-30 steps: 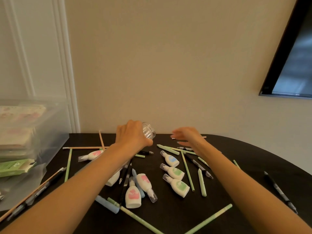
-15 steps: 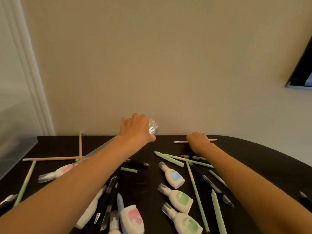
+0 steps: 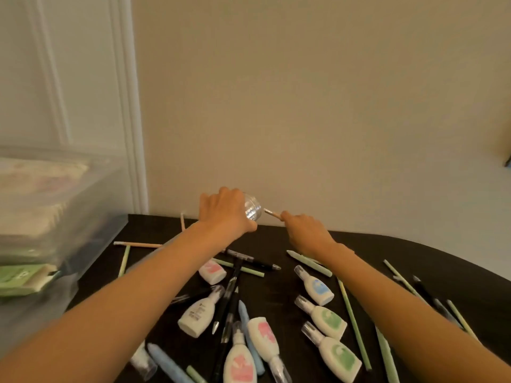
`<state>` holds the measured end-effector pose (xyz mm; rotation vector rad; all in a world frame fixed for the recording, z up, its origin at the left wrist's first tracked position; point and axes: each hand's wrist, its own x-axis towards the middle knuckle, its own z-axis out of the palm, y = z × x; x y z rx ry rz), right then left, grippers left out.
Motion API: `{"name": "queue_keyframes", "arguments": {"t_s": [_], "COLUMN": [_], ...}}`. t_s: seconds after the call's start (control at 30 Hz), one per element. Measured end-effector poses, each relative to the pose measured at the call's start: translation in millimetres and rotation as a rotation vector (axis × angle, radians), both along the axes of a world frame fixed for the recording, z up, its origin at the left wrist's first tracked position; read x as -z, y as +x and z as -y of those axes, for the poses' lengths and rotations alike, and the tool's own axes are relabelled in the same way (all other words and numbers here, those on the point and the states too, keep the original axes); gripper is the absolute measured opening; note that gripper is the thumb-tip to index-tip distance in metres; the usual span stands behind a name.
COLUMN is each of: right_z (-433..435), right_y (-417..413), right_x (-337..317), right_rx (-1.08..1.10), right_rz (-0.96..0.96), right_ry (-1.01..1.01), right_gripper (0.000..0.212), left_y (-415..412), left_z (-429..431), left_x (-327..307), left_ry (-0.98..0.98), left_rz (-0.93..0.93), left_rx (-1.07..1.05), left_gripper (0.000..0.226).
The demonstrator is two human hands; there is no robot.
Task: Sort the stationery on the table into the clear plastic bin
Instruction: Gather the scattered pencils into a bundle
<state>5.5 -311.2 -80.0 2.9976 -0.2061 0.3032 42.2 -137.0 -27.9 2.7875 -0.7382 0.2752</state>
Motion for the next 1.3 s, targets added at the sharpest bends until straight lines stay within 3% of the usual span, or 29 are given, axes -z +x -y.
{"name": "queue_keyframes", "arguments": {"t_s": [0.23,0.4,0.5,0.67,0.77,0.87,0.93,1.07,1.17,1.3], "right_z": [-99.5,-141.5,-152.6,-158.1,-155.1,-147.7,-140.1,-121.6,-108.0,-98.7], "right_y": [56.7,93.3,110.8,121.7,117.2,107.0,92.6,51.8,14.8,-38.5], "right_x": [-1.9,9.4,21.2,32.6,23.9,8.1,-4.7,-25.0,-37.3,-58.2], "right_rx": [0.028,0.021,0.071,0.129,0.083,0.034,0.075,0.195,0.177,0.084], "right_rz": [-0.250,-0.221,-0.197,-0.203,-0.146,-0.116,-0.116,-0.009,0.061,0.193], "right_ry": [0.490,0.552,0.574,0.598,0.551,0.629,0.837,1.443,1.818,2.132], "right_gripper": [0.028,0.026,0.036,0.029,0.021,0.024,0.026,0.021,0.023,0.017], "left_y": [20.8,43.3,54.0,63.2,62.3,54.5,46.3,17.9,-10.0,-43.9], "left_z": [-81.1,-110.2,-117.0,-121.3,-118.6,-113.7,-111.6,-107.8,-102.3,-90.3], "left_x": [0.9,-0.2,2.6,8.0,9.9,8.5,7.1,-0.4,-2.3,-2.1], "left_ry": [-0.064,-0.057,-0.076,-0.060,-0.055,-0.074,-0.089,-0.050,-0.066,-0.131], "left_rz": [-0.040,-0.042,-0.045,-0.046,-0.052,-0.077,-0.090,-0.086,-0.099,-0.190], "left_rx": [-0.202,-0.306,-0.316,-0.306,-0.299,-0.284,-0.256,-0.163,-0.065,0.035], "left_gripper": [0.050,0.047,0.045,0.045,0.043,0.043,0.044,0.042,0.041,0.051]}}
